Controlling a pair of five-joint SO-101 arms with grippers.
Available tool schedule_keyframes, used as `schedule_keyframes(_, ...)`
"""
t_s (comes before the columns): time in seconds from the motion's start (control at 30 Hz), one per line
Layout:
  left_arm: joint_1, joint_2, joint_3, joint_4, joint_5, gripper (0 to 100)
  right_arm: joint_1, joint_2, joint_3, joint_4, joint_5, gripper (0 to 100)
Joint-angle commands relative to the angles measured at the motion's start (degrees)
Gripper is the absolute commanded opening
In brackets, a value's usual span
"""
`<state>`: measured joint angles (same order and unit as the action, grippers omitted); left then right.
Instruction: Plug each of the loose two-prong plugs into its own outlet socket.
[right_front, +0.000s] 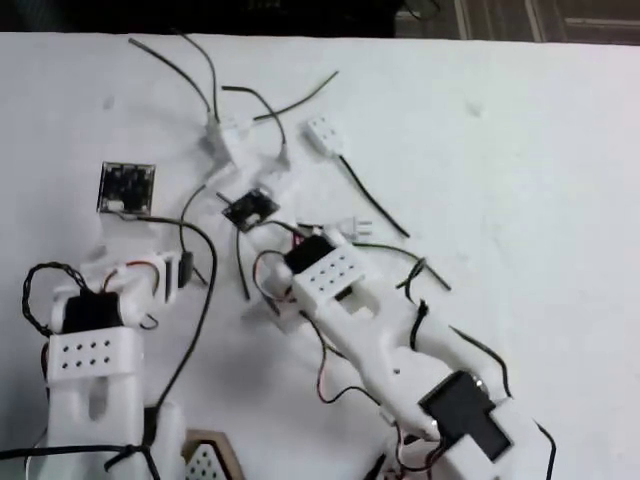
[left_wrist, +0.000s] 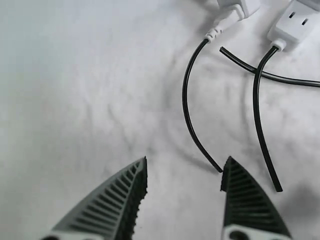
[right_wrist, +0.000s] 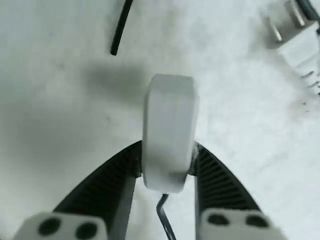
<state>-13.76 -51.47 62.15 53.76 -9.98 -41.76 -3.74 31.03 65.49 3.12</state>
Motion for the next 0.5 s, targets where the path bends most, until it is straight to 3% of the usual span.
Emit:
schedule_keyframes(0.0,-0.6,-1.2,-0.3,-0.9,0.4,24,0.3,1.8,-2.9,0.6,-1.1,23.7)
schedule_keyframes(0.23,-0.6,-1.2,-0.3,-0.8,0.4,24,7.4,3.3,-6.8,0.2,-1.1,18.3)
schedule_keyframes(0.47,-0.4,-1.2,-0.2,-0.7,0.2,24,8.3,2.9,-7.0,-0.5,-1.1,18.0)
